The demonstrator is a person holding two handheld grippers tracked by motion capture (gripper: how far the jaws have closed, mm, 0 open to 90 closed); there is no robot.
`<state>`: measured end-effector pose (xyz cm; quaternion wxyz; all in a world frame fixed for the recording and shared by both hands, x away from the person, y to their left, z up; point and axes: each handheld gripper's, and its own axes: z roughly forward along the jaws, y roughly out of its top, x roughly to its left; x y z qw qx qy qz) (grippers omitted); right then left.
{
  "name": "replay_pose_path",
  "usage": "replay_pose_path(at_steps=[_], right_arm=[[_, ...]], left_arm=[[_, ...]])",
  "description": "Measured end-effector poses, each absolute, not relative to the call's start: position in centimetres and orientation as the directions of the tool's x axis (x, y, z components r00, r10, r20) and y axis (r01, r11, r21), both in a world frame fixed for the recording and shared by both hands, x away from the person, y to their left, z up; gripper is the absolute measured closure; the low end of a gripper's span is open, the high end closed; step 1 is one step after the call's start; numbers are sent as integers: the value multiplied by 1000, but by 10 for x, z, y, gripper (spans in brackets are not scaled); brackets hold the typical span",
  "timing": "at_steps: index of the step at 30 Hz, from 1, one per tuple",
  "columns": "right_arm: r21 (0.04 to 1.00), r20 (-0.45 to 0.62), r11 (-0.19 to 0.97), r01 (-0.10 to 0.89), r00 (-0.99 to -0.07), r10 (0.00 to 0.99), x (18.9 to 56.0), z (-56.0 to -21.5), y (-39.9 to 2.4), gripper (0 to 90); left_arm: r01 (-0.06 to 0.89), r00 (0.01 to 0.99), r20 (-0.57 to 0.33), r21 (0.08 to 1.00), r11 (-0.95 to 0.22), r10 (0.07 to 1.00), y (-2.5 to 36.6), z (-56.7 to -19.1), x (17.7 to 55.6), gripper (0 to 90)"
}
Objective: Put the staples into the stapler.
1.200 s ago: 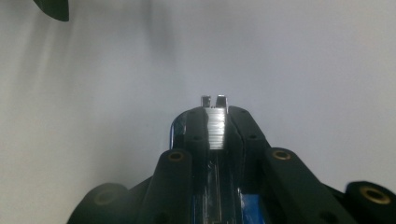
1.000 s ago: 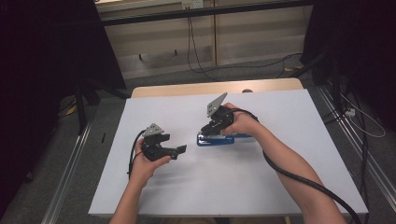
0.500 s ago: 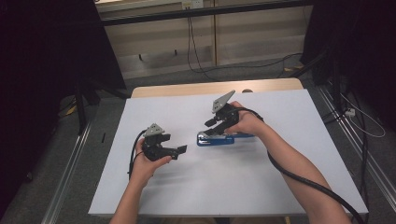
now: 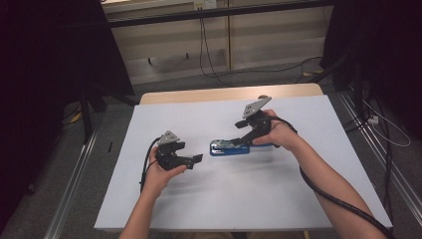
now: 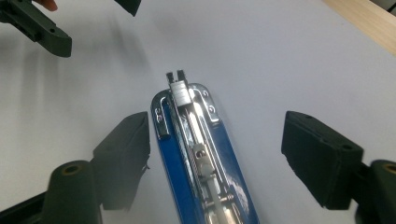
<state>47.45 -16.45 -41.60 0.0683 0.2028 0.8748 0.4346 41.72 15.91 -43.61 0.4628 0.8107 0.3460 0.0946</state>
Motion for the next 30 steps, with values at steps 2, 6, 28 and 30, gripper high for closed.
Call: replay_pose_path(at_steps=[2,6,28,30], right_arm=[[788,51,537,301,-902,429,472,-416,-169,210],[787,53,530,315,-891,451,468,-417,-179,188],[796,28,494,349,-838,545,443,-412,-222,167],[797,27,492,351,-834,551,441,-412,-224,166]], left_arm=[[470,746,-161,815,-340,646,158,-436,418,88],[474,747,-163,811,-344,645,157,-438,417,88],[463,747,-152,818,-342,647,155,-436,416,89],[463,749,-152,816,-345,646,154,-436,416,91]])
